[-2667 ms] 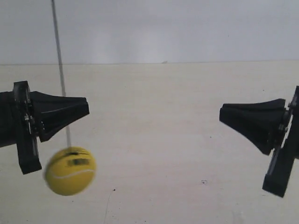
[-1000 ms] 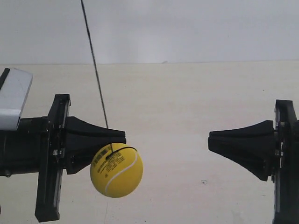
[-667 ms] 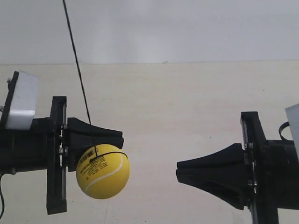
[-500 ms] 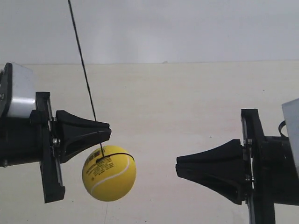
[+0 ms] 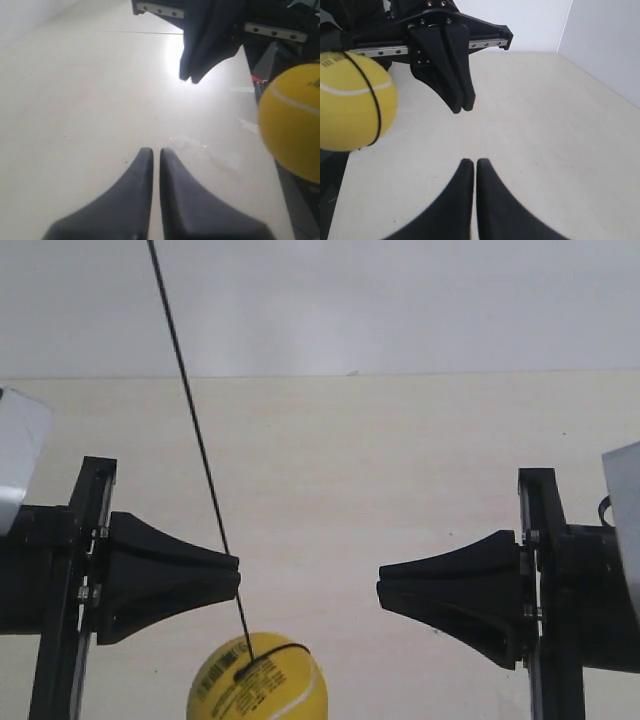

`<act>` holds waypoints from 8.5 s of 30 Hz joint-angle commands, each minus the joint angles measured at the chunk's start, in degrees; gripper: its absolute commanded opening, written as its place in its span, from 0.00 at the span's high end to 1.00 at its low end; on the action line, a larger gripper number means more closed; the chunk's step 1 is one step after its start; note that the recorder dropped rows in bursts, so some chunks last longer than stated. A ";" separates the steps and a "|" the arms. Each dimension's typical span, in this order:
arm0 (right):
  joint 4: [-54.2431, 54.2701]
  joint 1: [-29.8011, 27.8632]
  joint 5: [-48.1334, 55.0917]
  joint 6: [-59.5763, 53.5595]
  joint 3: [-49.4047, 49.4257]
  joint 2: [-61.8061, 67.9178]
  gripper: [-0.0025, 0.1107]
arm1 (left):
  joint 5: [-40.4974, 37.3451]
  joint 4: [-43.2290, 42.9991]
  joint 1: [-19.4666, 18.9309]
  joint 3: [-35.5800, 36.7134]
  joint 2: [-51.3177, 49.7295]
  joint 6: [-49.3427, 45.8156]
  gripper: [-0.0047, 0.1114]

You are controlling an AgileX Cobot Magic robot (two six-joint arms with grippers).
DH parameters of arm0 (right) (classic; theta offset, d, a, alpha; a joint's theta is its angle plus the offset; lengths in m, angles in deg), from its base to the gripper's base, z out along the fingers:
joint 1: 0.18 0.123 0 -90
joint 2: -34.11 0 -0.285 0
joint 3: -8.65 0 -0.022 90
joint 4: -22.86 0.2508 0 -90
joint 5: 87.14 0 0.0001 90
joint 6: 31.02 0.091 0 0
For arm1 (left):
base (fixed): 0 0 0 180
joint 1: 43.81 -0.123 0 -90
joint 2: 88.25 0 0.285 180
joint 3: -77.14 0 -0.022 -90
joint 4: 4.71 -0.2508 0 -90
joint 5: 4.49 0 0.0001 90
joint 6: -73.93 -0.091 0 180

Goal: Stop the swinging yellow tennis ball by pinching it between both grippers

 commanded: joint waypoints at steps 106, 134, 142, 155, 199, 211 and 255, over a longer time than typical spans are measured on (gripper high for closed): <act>9.40 0.20 -7.98 -4.24 -0.32 7.37 0.98 | -13.37 9.82 0.11 3.16 8.99 6.68 0.92; 5.21 8.70 -3.32 0.95 -3.19 7.37 0.98 | -2.86 11.61 0.11 6.48 9.25 1.12 0.92; 5.21 8.70 -3.10 0.95 -3.19 7.37 0.98 | 0.80 8.58 0.11 6.48 9.25 1.72 0.92; 2.89 8.70 -3.73 2.86 -3.19 7.37 0.98 | -18.68 17.61 0.11 6.48 9.37 3.53 0.92; 5.53 22.11 4.33 6.96 -7.64 7.37 0.98 | -3.25 4.24 0.11 6.63 11.61 10.97 0.92; 7.34 23.35 11.13 6.27 -7.83 7.37 0.98 | -3.26 4.24 0.11 6.63 11.61 10.96 0.92; 14.22 23.35 11.43 0.89 -7.83 7.37 0.98 | -5.22 10.59 0.11 14.49 21.83 7.33 0.92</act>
